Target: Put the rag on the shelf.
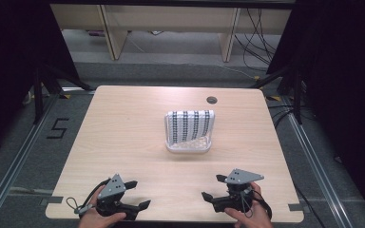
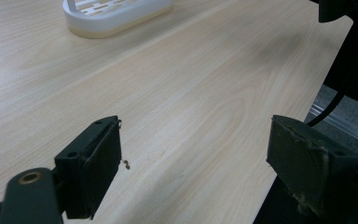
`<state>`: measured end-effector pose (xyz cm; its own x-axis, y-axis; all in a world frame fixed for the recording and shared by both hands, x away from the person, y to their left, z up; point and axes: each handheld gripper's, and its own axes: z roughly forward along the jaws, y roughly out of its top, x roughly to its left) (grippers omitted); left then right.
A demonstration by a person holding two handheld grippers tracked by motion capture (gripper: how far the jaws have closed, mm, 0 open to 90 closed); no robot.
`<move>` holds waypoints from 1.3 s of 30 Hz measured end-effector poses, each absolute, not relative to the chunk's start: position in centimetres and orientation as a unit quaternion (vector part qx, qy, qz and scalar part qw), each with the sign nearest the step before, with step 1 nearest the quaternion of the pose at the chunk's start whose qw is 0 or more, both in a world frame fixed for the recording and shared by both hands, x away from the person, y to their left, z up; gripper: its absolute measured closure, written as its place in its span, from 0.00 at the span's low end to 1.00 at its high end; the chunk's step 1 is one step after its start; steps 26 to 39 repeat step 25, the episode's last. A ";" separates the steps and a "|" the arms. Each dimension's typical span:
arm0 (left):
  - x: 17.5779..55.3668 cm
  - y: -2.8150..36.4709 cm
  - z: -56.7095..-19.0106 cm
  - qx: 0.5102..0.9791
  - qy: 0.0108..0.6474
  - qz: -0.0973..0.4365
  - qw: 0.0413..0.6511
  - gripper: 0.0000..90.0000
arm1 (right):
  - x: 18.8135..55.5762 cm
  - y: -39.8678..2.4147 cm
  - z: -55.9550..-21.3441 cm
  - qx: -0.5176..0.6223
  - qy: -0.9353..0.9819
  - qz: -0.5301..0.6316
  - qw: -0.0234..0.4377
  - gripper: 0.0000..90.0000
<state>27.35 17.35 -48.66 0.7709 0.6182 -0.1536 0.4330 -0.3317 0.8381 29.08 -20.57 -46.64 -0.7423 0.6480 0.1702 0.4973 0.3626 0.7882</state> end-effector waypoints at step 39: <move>27.5 17.6 -50.3 0.822 0.328 0.110 0.453 0.19 | 28.7 -21.4 -48.7 0.357 0.836 0.402 0.110 0.20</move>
